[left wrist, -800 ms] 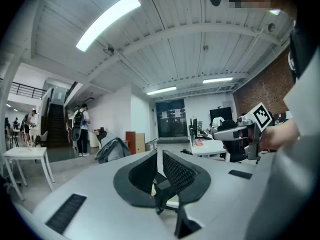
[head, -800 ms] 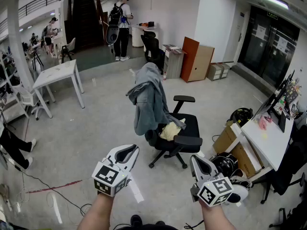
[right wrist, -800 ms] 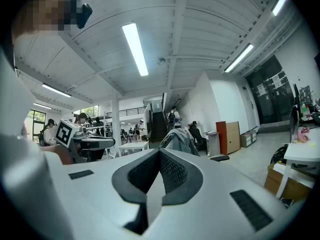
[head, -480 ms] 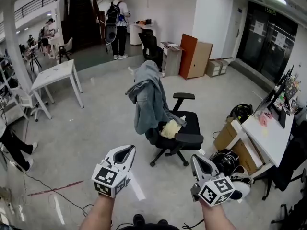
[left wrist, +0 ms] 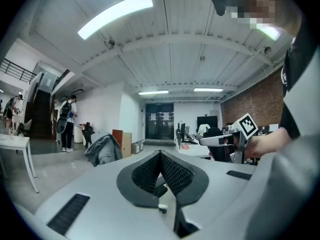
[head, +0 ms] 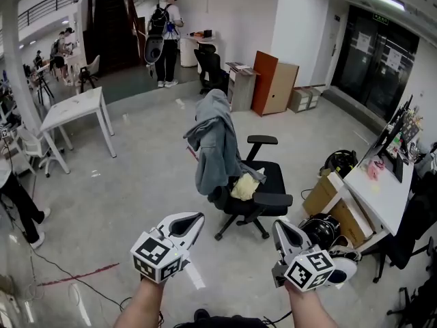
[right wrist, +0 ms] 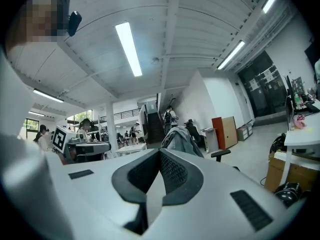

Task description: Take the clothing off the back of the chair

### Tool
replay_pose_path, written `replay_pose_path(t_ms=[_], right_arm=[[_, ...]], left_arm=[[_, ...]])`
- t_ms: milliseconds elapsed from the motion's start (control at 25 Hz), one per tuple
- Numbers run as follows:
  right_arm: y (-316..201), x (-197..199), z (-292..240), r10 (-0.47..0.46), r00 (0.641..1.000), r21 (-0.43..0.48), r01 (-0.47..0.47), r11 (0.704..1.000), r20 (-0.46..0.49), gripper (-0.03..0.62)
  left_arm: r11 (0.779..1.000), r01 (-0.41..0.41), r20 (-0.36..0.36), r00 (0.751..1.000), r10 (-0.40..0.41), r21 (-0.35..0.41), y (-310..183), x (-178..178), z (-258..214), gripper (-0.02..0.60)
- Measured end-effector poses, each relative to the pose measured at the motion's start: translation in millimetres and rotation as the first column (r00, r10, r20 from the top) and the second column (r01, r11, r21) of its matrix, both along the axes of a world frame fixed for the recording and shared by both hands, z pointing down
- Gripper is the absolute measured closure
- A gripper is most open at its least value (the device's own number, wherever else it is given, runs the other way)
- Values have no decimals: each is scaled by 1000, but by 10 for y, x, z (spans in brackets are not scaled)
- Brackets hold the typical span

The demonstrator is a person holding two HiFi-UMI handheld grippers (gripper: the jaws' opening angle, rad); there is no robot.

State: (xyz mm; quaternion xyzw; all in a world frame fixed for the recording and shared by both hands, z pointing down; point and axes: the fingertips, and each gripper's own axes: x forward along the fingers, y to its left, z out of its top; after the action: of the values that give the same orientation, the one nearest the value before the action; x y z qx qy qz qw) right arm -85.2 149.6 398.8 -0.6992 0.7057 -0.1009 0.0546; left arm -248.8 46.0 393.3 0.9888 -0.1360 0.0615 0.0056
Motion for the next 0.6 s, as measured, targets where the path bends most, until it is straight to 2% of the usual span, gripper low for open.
replay_pose_path(t_ms=[200,360,600], right_arm=[[-134,-215,40,0,1000,-7,0,1000,0,580],[-265,-266,85,-16,1000,-18,16,1000,-6,580],[-617,6,236,-36,999,-25,37,999,32,580]], left_arm=[[998,10,-9,1000,-10,62,-111,-182,61,574],[996,7,42,999,-11,94,-221,-147,234,575],[997,70,54,996,-71,24,-651,89,431,575]])
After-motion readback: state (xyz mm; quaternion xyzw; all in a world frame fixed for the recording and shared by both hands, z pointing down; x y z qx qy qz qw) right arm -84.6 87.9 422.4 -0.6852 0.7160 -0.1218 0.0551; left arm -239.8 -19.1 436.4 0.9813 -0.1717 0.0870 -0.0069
